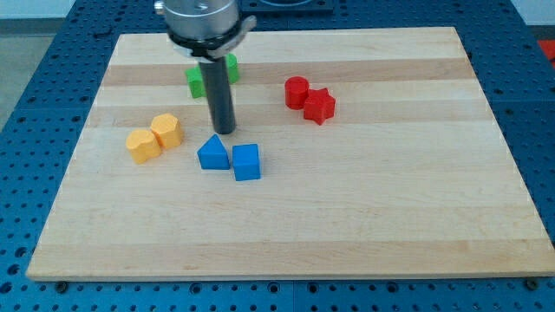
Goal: Move the blue triangle along with blue cube a bit right
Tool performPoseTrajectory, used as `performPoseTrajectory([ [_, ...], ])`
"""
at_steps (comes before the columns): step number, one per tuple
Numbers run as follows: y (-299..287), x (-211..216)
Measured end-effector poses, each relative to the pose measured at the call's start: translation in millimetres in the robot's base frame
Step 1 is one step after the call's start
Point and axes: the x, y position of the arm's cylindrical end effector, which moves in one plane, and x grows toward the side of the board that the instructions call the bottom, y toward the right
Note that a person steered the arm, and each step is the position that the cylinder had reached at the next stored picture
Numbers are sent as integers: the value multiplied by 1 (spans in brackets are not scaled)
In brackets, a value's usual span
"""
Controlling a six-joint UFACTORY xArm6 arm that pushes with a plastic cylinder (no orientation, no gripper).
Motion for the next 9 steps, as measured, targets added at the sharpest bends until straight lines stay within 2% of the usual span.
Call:
performPoseTrajectory([
  [1,-23,30],
  [3,-4,62],
  [5,-13,49],
  [7,40,58],
  [8,63,84],
  [9,55,66],
])
